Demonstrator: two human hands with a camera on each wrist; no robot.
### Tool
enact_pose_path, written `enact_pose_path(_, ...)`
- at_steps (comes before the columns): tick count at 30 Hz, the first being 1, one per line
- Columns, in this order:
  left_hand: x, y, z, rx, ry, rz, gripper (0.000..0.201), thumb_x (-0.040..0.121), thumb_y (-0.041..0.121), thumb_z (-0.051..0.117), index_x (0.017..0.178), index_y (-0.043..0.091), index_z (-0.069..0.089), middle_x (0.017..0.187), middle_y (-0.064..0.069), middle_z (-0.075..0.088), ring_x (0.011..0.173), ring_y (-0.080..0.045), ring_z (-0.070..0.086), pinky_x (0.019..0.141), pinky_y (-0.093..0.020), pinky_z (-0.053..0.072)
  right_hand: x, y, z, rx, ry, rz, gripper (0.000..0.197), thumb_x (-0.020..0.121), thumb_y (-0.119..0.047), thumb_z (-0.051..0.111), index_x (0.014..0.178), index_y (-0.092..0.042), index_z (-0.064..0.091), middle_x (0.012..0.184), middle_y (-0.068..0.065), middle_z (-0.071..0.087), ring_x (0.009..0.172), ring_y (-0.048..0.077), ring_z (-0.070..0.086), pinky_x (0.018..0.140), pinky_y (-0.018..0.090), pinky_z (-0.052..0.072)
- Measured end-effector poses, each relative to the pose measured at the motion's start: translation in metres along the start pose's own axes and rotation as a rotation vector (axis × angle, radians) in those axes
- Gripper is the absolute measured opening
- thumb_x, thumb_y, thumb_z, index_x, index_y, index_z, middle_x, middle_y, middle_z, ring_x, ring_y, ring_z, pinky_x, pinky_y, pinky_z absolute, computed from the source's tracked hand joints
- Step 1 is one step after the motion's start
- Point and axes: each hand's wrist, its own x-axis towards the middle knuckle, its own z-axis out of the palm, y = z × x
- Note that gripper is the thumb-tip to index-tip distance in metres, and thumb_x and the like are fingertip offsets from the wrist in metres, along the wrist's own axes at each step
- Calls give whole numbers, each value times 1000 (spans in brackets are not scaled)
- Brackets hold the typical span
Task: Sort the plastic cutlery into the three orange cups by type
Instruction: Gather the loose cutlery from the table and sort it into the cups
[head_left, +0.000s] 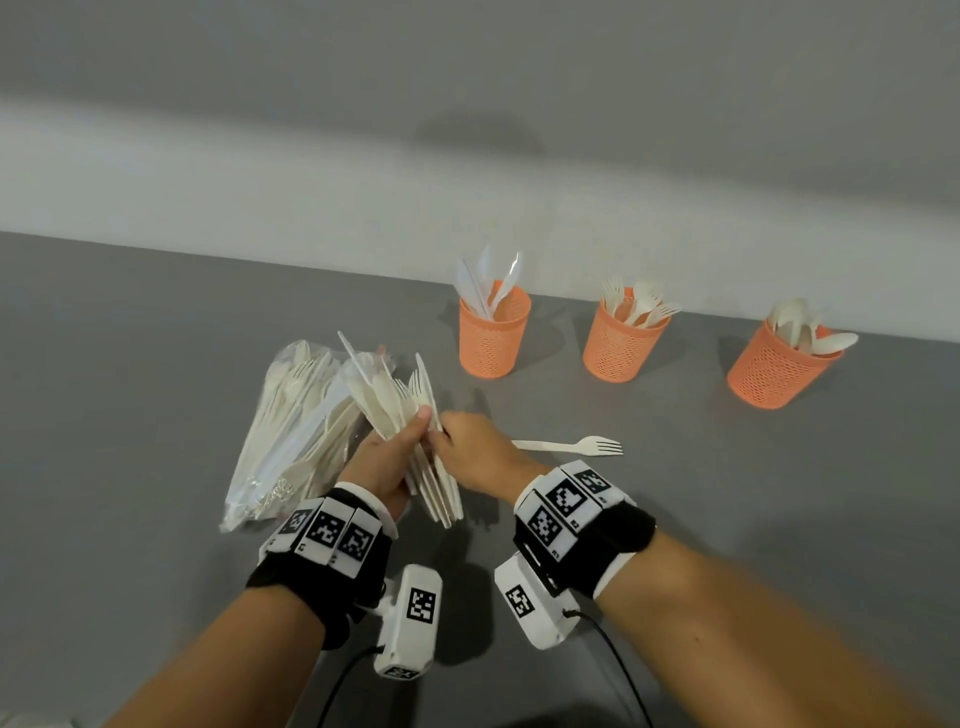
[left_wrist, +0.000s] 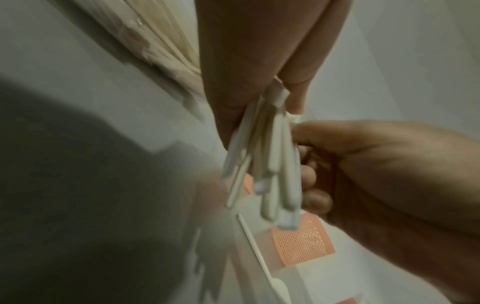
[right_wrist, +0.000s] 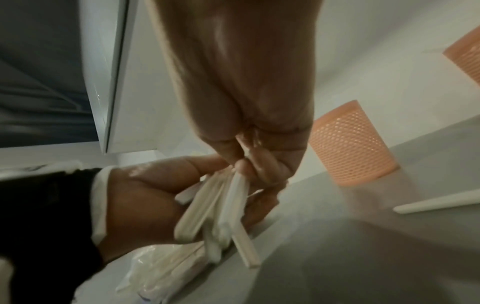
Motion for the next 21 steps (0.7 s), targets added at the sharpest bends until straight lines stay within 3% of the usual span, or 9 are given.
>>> enact_pose_path(2, 0, 1, 3, 2, 2, 6, 13, 91, 10, 54, 96, -1, 59, 70, -11, 68, 64, -22, 68, 59, -31, 57, -2, -1, -2, -1, -63, 22, 32, 99, -18, 34, 108, 3, 57, 97, 22, 64, 84, 33, 62, 65, 29, 45)
enact_pose_path(4, 3, 2, 3, 19, 17, 15, 8, 86, 4, 57, 90, -3, 58, 57, -8, 66, 50, -19, 65, 46, -27, 53, -3, 3, -7, 57, -174, 50, 30, 99, -15, 35, 109, 2, 57, 82, 16, 64, 60, 22, 61, 47, 22, 46)
enact_pose_path(7, 12, 4, 3, 6, 56, 6, 4, 85, 3, 59, 82, 1, 60, 59, -4, 68, 56, -15, 67, 55, -28, 58, 1, 23, -23, 195, -95, 211, 26, 96, -11, 39, 105, 4, 59, 64, 9, 58, 39, 9, 54, 34, 17, 40)
enact_pose_path(9, 14, 4, 5, -4, 10, -2, 4, 86, 4, 59, 84, 3, 61, 64, -4, 66, 61, -15, 66, 61, -27, 57, 6, 48, -34, 115, 42, 335, 25, 95, -10, 39, 101, 2, 60, 55, 8, 51, 32, 12, 50, 27, 15, 33)
enact_pose_path(12, 12, 4, 7, -2, -86, -27, 7, 84, 6, 62, 89, 2, 61, 68, -4, 64, 62, -14, 64, 59, -23, 55, 6, 81, -39, -129, 125, 433, 29, 94, -16, 42, 107, 3, 60, 65, 10, 51, 67, 32, 60, 38, 20, 36)
enact_pose_path(15, 12, 3, 9, -27, -177, -66, 18, 77, 13, 68, 92, 7, 59, 73, -3, 64, 64, -13, 64, 57, -24, 53, 2, 92, -39, -174, 188, 478, 28, 93, -18, 46, 106, 1, 62, 90, 17, 61, 87, 36, 63, 63, 36, 50)
enact_pose_path(18, 11, 2, 19, -10, -232, -98, 9, 86, 17, 62, 89, 10, 57, 70, -1, 64, 62, -11, 64, 57, -24, 53, 0, 99, -37, -283, 203, 526, 23, 89, -9, 51, 106, 2, 62, 111, 18, 64, 105, 33, 61, 80, 33, 48)
enact_pose_path(21, 8, -1, 31, -7, -246, -126, 9, 89, 18, 57, 89, 9, 58, 68, 0, 67, 62, -11, 67, 58, -25, 55, -4, 106, -33, -316, 240, 539, 30, 91, -1, 43, 119, 2, 53, 124, 19, 57, 115, 34, 56, 91, 36, 46)
